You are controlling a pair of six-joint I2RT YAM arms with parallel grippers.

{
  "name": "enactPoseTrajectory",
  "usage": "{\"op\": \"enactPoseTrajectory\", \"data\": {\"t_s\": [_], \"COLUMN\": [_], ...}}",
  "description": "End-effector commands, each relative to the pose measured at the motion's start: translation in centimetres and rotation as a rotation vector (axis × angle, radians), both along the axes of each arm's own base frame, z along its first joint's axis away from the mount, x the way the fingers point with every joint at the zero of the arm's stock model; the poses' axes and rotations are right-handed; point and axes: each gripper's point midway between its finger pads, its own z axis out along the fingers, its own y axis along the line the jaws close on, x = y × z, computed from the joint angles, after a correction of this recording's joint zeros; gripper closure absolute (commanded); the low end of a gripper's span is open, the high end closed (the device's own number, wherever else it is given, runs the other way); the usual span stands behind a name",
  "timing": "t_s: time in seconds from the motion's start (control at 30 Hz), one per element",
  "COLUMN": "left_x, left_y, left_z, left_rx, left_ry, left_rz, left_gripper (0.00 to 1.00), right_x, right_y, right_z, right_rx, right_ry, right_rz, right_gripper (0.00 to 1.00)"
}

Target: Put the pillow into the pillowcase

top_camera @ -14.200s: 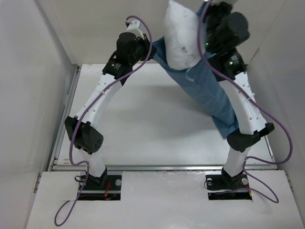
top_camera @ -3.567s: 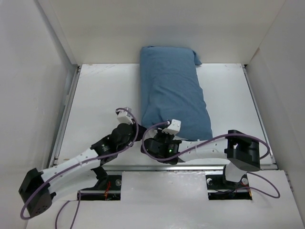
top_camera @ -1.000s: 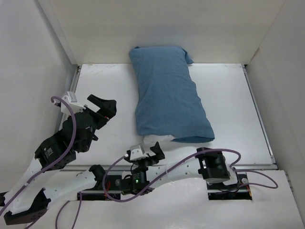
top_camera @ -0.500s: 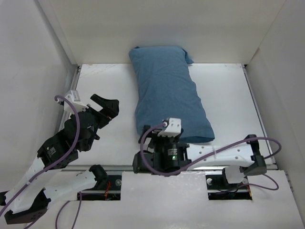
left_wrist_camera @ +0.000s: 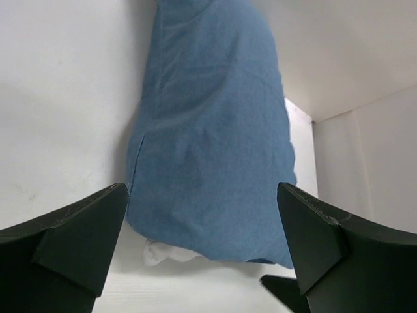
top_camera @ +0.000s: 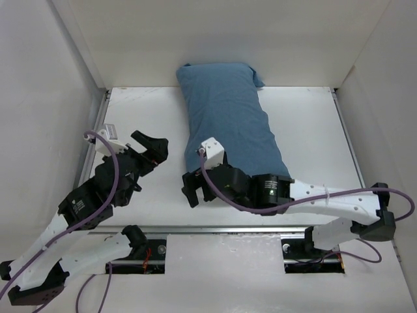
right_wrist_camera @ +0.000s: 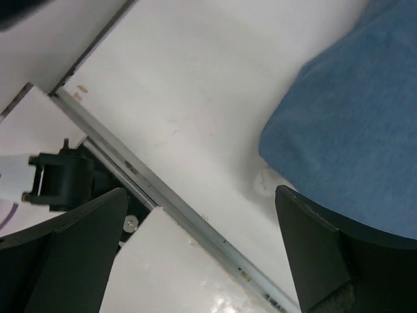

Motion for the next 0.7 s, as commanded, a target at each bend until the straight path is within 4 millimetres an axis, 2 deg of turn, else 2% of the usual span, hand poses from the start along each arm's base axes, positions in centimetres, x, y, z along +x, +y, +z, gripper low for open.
{"op": "enactPoseTrajectory", "data": {"t_s": [0.0, 0.03, 0.07, 0.1, 0.13, 0.17, 0.2, 0.23, 0.27, 0.3, 0.33, 0.37, 0.4, 0.43, 0.5, 0.53, 0.6, 0.67], "left_x": [-0.3, -0.5, -0.7, -0.9, -1.1, -1.4, -1.6, -1.7, -2.1, -2.6, -2.9, -3.2, -4.1, -4.4, -4.9, -5.7, -6.1, -6.3], "left_y": [-0.4, -0.4, -0.8, -1.0, -1.2, -1.8, -2.2, -2.4, -2.3, -2.8, -3.1, -3.4, -3.7, -4.0, -4.2, -4.5, -4.9, -5.5], "left_z": [-2.0, -2.7, -4.0, -5.0, -6.2, -8.5, -9.7, -10.9, -12.4, -14.6, -15.5, -16.8, -18.9, -19.7, -21.1, -22.5, -23.0, -23.6], "left_rx": [-0.018, -0.024, -0.027, -0.018, -0.011, 0.004, -0.005, -0.002, 0.011, 0.024, 0.011, 0.014, 0.033, 0.014, -0.002, -0.003, -0.043, -0.076], "left_ry": [0.033, 0.052, 0.076, 0.105, 0.135, 0.185, 0.216, 0.244, 0.287, 0.344, 0.373, 0.412, 0.47, 0.494, 0.524, 0.563, 0.56, 0.56], "left_rz": [-0.015, -0.018, -0.034, -0.044, -0.053, -0.072, -0.079, -0.084, -0.082, -0.095, -0.1, -0.108, -0.142, -0.146, -0.157, -0.19, -0.218, -0.241], "left_gripper": [0.01, 0.01, 0.01, 0.01, 0.01, 0.01, 0.01, 0.01, 0.01, 0.01, 0.01, 0.01, 0.03, 0.06, 0.12, 0.15, 0.19, 0.21], "right_x": [-0.6, -1.3, -2.0, -1.7, -0.6, 0.3, 1.6, 4.6, 5.8, 6.6, 6.3, 5.9, 5.8, 5.4, 5.6, 5.9, 6.7, 7.2], "right_y": [-0.3, -0.2, -0.2, -0.5, -0.6, -1.7, -2.4, -3.8, -4.3, -4.6, -4.6, -4.2, -3.5, -3.3, -3.2, -3.3, -3.9, -3.5], "right_z": [0.6, 2.5, 1.9, 1.0, 0.4, -1.6, -2.2, -1.5, -3.0, -3.5, -4.6, -5.9, -6.5, -7.5, -9.5, -10.1, -11.4, -12.2], "right_rx": [-0.051, 0.036, 0.033, 0.033, -0.011, -0.114, -0.174, -0.229, -0.293, -0.324, -0.356, -0.389, -0.404, -0.417, -0.488, -0.524, -0.573, -0.591], "right_ry": [-0.156, -0.186, -0.191, -0.149, -0.148, -0.104, -0.095, -0.152, -0.157, -0.187, -0.191, -0.182, -0.188, -0.169, -0.171, -0.195, -0.215, -0.247], "right_rz": [0.253, 0.347, 0.458, 0.506, 0.452, 0.383, 0.3, 0.114, 0.041, 0.007, 0.045, 0.101, 0.14, 0.165, 0.192, 0.206, 0.168, 0.168], "right_gripper": [0.0, 0.0, 0.0, 0.0, 0.0, 0.0, 0.0, 0.0, 0.0, 0.0, 0.1, 0.1, 0.1, 0.03, 0.01, 0.04, 0.07, 0.12]}}
